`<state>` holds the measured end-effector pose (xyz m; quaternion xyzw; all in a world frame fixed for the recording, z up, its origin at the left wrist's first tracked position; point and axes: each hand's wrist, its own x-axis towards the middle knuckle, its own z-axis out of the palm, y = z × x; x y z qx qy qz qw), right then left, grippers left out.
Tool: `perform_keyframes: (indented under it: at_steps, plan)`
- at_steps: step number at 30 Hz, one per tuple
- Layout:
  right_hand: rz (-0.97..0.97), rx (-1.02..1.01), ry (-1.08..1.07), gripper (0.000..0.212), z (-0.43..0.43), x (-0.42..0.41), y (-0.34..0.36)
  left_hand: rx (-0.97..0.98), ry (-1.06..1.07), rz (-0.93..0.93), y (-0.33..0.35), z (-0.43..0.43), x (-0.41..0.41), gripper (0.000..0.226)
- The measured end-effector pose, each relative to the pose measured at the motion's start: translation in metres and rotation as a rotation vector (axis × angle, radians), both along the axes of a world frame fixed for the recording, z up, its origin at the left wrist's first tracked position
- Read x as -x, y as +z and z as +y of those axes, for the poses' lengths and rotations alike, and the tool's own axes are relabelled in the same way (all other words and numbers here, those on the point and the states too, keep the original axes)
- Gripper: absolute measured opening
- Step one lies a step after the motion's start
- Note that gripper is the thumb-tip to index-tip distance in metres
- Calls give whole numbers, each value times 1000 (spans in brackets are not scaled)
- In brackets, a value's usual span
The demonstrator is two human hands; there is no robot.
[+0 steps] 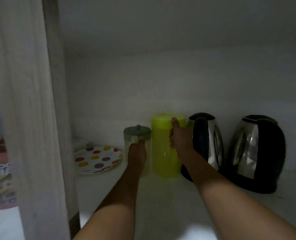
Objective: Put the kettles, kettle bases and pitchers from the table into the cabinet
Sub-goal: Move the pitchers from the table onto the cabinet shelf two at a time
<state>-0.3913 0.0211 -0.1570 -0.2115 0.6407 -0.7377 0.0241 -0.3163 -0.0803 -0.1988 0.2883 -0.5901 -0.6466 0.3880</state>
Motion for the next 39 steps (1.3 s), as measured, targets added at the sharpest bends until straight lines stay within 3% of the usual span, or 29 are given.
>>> perform_keyframes:
  at_steps: [4,8,10,12,17,21,28,33,39]
  plan:
    - [-13,-7,9,61,-11,25,1,34,-31,-71,5,-12,15,41]
    - [-26,-113,25,59,-15,38,5,12,43,-133,-2,-10,17,76]
    - [-58,-177,19,73,-12,38,6,-34,74,-204,-2,-6,15,102]
    - [-100,-242,-6,86,-8,33,6,-37,130,-302,-1,-2,10,111]
    - [-197,-349,-47,95,13,0,-3,127,205,-430,1,22,-17,98]
    - [-151,-353,14,81,43,-48,-11,227,143,-456,-1,50,-54,78]
    - [-192,-462,-140,65,119,-150,-54,379,-37,-544,-41,112,-136,52]
    - [-233,-511,-125,66,161,-226,-60,359,-40,-445,-37,151,-220,37]
    - [-132,-525,13,67,169,-319,-56,314,167,-380,-19,168,-336,35]
